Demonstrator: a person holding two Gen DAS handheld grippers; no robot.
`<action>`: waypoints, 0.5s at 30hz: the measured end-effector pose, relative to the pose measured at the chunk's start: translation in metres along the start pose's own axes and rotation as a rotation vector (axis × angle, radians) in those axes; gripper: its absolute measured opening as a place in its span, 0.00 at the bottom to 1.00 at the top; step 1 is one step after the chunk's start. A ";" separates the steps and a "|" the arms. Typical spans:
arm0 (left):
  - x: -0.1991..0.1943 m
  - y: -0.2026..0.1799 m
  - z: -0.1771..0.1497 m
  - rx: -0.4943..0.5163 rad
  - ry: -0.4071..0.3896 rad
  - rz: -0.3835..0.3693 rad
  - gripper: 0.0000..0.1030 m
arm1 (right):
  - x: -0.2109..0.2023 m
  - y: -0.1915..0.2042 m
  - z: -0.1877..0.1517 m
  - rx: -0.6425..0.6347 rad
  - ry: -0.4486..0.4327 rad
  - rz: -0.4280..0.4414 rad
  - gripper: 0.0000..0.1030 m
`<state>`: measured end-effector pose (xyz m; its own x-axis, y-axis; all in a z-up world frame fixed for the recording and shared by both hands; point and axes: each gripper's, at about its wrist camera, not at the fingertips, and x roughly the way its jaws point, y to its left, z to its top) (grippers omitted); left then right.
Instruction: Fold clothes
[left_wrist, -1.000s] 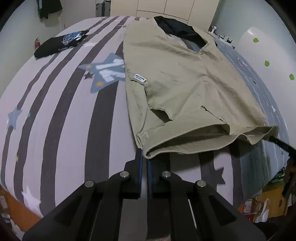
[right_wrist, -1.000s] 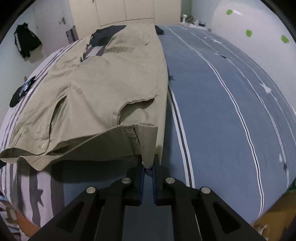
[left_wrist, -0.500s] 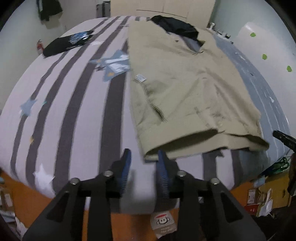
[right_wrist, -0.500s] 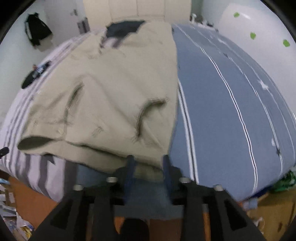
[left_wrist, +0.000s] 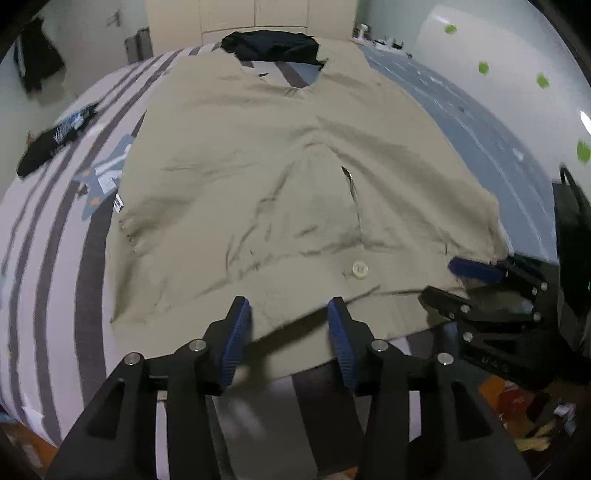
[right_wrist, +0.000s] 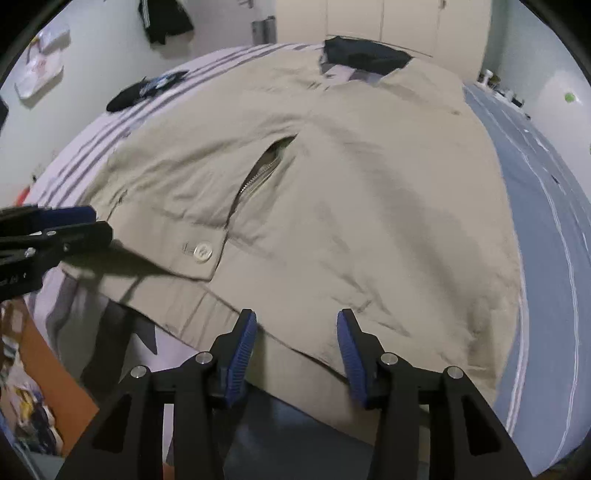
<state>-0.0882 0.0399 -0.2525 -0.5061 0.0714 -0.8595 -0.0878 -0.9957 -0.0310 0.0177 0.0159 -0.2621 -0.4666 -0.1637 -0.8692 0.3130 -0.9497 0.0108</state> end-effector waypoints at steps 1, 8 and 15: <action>0.001 -0.002 -0.003 0.017 0.004 0.025 0.50 | 0.001 0.001 -0.001 0.004 0.001 0.003 0.45; 0.024 0.001 -0.009 0.076 0.027 0.128 0.57 | 0.013 0.005 -0.009 -0.050 -0.017 -0.082 0.59; 0.031 0.015 0.009 -0.027 -0.017 -0.026 0.11 | 0.012 -0.008 -0.008 -0.001 -0.044 -0.079 0.30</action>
<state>-0.1132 0.0281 -0.2753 -0.5184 0.0976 -0.8495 -0.0782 -0.9947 -0.0666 0.0169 0.0234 -0.2766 -0.5256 -0.1000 -0.8449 0.2745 -0.9599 -0.0571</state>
